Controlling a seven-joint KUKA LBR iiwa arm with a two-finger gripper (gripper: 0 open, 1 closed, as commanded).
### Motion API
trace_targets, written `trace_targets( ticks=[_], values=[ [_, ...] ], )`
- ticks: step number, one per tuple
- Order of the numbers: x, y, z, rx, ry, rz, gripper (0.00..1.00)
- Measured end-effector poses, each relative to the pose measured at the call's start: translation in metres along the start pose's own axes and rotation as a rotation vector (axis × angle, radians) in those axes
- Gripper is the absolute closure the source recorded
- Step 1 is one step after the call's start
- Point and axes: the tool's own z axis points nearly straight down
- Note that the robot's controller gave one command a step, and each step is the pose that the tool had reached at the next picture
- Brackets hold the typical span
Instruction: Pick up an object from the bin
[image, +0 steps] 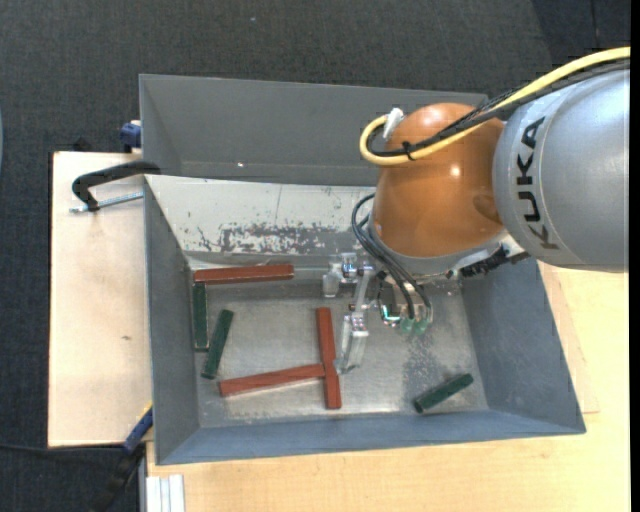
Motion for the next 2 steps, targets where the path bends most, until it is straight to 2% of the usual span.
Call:
trace_targets(
  ticks=[1,2],
  values=[
    [-0.002,-0.001,-0.004,-0.001,-0.007,0.002,0.0],
    [0.004,0.018,0.065,-0.001,-0.011,-0.015,0.0]
  ],
)
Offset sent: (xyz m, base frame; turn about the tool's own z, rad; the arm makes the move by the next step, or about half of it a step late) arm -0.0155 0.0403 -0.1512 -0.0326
